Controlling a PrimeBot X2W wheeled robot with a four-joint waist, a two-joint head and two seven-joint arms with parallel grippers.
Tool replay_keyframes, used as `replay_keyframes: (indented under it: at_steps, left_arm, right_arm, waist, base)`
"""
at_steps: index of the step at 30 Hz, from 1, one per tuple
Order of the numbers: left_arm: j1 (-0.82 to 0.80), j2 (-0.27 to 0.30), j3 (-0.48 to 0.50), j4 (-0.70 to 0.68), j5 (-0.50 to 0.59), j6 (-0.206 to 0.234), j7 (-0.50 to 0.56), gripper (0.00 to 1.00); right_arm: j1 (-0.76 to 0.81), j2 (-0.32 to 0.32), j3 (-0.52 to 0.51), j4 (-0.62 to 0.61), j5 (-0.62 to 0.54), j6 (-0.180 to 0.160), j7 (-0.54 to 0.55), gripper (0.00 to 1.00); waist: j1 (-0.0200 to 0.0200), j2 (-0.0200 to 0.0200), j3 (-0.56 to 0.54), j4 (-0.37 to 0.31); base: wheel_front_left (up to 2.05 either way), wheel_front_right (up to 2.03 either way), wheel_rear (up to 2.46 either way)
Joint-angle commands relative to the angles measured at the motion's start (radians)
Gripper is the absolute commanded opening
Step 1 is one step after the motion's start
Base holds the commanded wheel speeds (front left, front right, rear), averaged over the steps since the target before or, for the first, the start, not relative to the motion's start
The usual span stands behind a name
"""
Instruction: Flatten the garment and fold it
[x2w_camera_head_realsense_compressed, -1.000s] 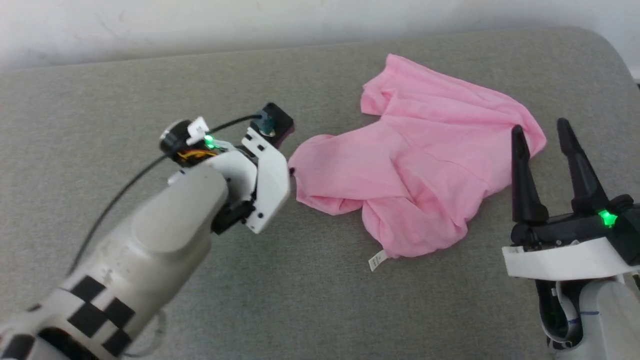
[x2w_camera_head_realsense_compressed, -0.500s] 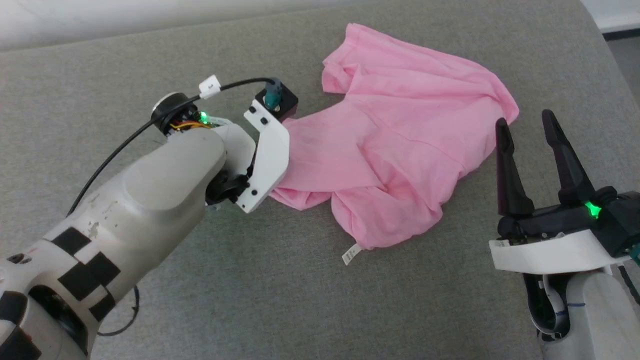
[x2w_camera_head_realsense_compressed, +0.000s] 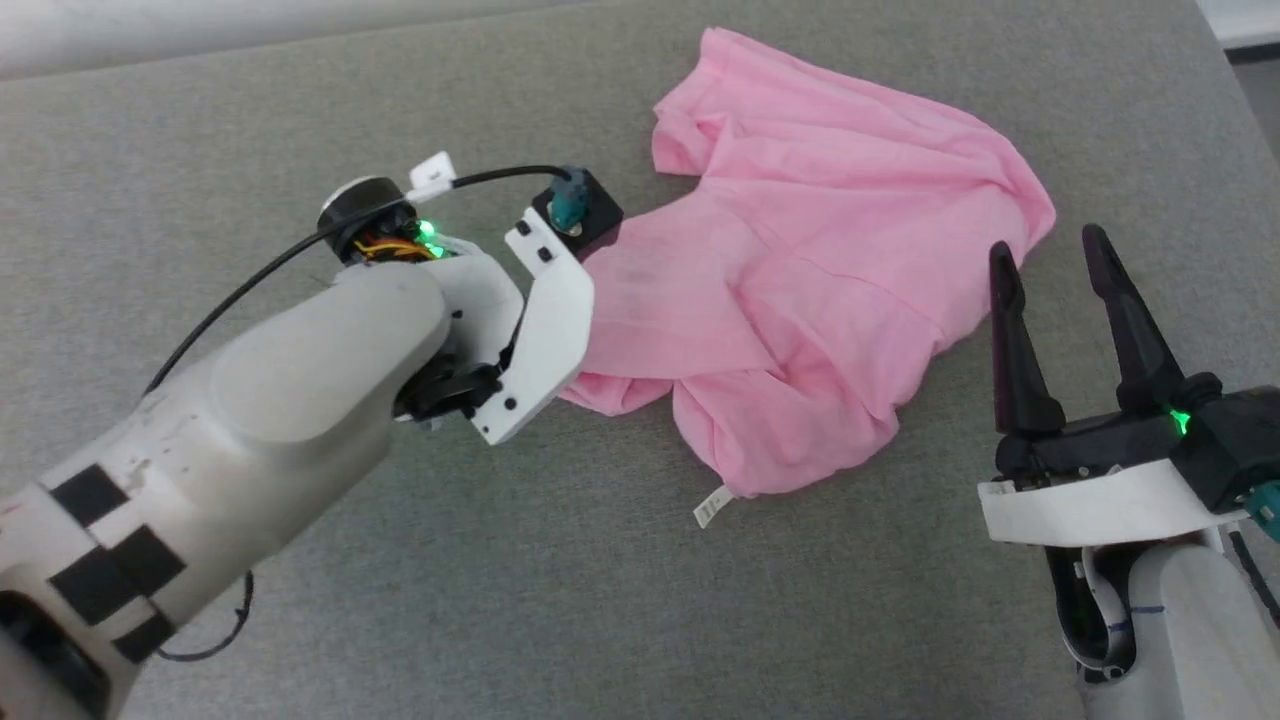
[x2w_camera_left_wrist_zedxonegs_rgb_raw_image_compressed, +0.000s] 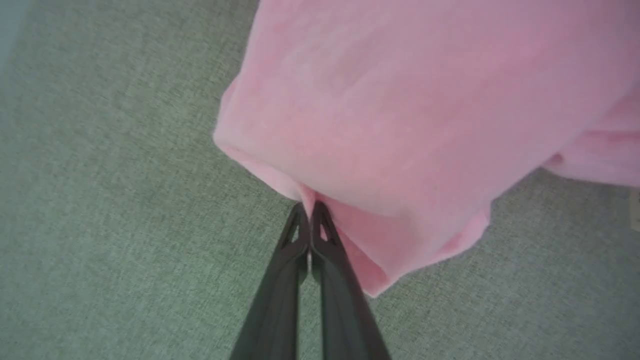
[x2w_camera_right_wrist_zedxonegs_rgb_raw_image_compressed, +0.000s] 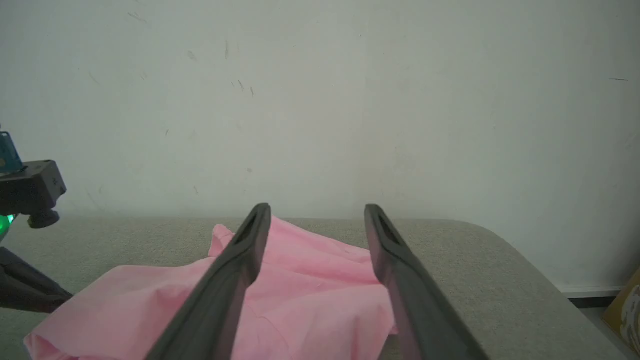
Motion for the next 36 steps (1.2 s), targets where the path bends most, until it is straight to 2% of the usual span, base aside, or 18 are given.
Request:
replay_keyframes:
  at_steps: [1, 7, 11, 14, 20, 24, 25, 26, 30, 33, 36]
  left_arm:
    - [0.014, 0.028, -0.006, -0.020, -0.012, -0.007, -0.033, 0.00]
    - [0.013, 0.174, -0.006, -0.066, -0.063, -0.007, -0.137, 0.00]
    - [0.037, 0.264, 0.002, -0.018, -0.100, -0.007, -0.164, 0.00]
    - [0.065, 0.309, 0.011, 0.048, -0.121, 0.001, -0.177, 0.00]
    - [0.156, 0.340, 0.007, 0.177, -0.133, 0.056, -0.171, 0.00]
    - [0.204, 0.313, 0.017, 0.220, -0.148, 0.081, -0.218, 0.00]
    - [0.210, 0.302, 0.023, 0.227, -0.147, 0.087, -0.247, 0.76]
    - [0.214, 0.291, 0.032, 0.233, -0.144, 0.094, -0.287, 1.00]
    - [0.229, 0.250, 0.090, 0.236, -0.144, 0.127, -0.492, 1.00]
    - [0.246, 0.236, 0.123, 0.221, -0.112, 0.179, -0.668, 1.00]
    - [0.273, 0.220, 0.151, 0.193, -0.075, 0.258, -0.834, 1.00]
  right_arm:
    - [0.010, 0.004, -0.004, 0.005, -0.011, -0.001, -0.003, 1.00]
    - [0.039, 0.002, -0.006, 0.013, -0.017, -0.001, -0.003, 1.00]
    - [0.048, -0.003, -0.001, 0.018, -0.019, -0.001, -0.003, 1.00]
    - [0.048, -0.008, 0.003, 0.022, -0.019, -0.001, -0.003, 1.00]
    - [0.051, -0.020, 0.000, 0.045, -0.023, -0.001, -0.003, 1.00]
    - [0.059, -0.029, -0.003, 0.064, -0.025, -0.001, -0.003, 1.00]
    - [0.061, -0.031, -0.004, 0.068, -0.025, -0.001, -0.003, 1.00]
    - [0.061, -0.035, -0.003, 0.071, -0.026, -0.001, -0.003, 1.00]
    - [0.048, -0.058, 0.002, 0.075, -0.028, -0.001, -0.003, 1.00]
    - [0.031, -0.084, 0.012, 0.077, -0.028, -0.001, -0.003, 1.00]
    - [0.010, -0.108, 0.026, 0.081, -0.027, -0.001, -0.003, 1.00]
  waist:
    - [-0.0002, -0.0001, -0.044, 0.046]
    - [-0.0002, -0.0001, -0.078, 0.103]
    - [-0.0002, -0.0001, -0.079, 0.122]
    - [-0.0002, -0.0001, -0.075, 0.125]
    - [-0.0002, -0.0001, -0.070, 0.121]
    - [-0.0002, -0.0001, -0.081, 0.132]
    - [-0.0002, -0.0001, -0.089, 0.138]
    - [-0.0002, -0.0001, -0.097, 0.143]
    - [-0.0002, -0.0001, -0.136, 0.162]
    - [-0.0002, -0.0001, -0.162, 0.178]
    - [-0.0002, -0.0001, -0.178, 0.196]
  base:
    - [0.00, 0.00, 0.00]
    - [0.00, 0.00, 0.00]
    - [0.00, 0.00, 0.00]
    - [0.00, 0.00, 0.00]
    - [0.00, 0.00, 0.00]
    - [0.00, 0.00, 0.00]
    - [0.00, 0.00, 0.00]
    - [0.00, 0.00, 0.00]
    - [0.00, 0.00, 0.00]
    - [0.00, 0.00, 0.00]
    - [0.00, 0.00, 0.00]
